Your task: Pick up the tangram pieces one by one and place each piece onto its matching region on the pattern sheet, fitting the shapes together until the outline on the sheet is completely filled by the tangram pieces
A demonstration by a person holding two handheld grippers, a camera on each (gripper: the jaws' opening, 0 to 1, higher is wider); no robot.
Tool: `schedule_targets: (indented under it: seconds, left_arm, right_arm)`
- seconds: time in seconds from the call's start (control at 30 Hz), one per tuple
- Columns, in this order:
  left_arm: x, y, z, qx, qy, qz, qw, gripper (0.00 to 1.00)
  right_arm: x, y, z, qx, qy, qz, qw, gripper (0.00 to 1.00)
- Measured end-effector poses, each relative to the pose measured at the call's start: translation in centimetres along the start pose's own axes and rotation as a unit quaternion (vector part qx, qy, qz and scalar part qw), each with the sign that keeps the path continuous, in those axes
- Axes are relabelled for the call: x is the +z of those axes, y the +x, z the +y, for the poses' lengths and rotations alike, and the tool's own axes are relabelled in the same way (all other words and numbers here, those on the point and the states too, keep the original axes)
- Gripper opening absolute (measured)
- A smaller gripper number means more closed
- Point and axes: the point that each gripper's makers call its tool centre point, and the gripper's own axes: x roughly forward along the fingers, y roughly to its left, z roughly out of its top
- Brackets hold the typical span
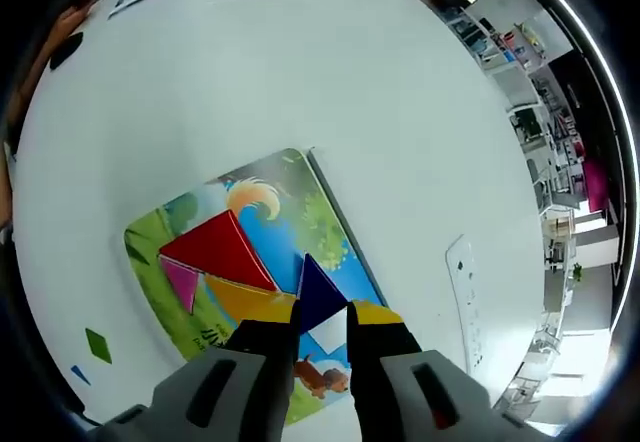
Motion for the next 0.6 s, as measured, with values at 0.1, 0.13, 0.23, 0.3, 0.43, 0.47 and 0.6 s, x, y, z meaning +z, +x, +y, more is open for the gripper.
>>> schedule_targets:
  seconds: [0.1,0.13,0.23,0.3,0.43,0.47,0.6]
  left_arm:
    - [0.01,0.00,0.03,0.001,0.000,0.000,1.0000,0.32]
    - [0.02,-0.01,-0.02,0.000,0.000,0.001,1.0000,0.32]
    - [0.09,-0.07,-0.12,-0.001,0.002,0.000,1.0000,0.32]
    - [0.01,-0.05,0.00,-0.001,0.001,0.000,1.0000,0.32]
    - [-0.20,-0.02,0.19,0.002,-0.001,0.004,1.0000,0.32]
    - [-0.12,-0.05,0.13,0.001,-0.001,0.003,1.0000,0.32]
    - [0.01,-0.06,0.02,0.000,0.001,0.001,1.0000,0.32]
  right_arm:
    - [0.02,0.12,0.08,-0.001,0.003,-0.001,1.0000,0.20]
    - [0.01,0.26,-0.14,-0.003,0.004,0.000,1.0000,0.20]
    - [-0.14,0.50,0.00,0.001,0.008,0.002,1.0000,0.20]
    - [-0.10,0.44,-0.02,0.000,0.010,0.001,0.9999,0.20]
    - [-0.27,0.42,-0.05,0.001,0.014,0.004,0.9999,0.20]
    - [-0.29,0.41,0.03,0.002,0.016,0.003,0.9999,0.20]
    - [-0.40,0.29,0.37,0.002,0.020,0.001,0.9998,0.20]
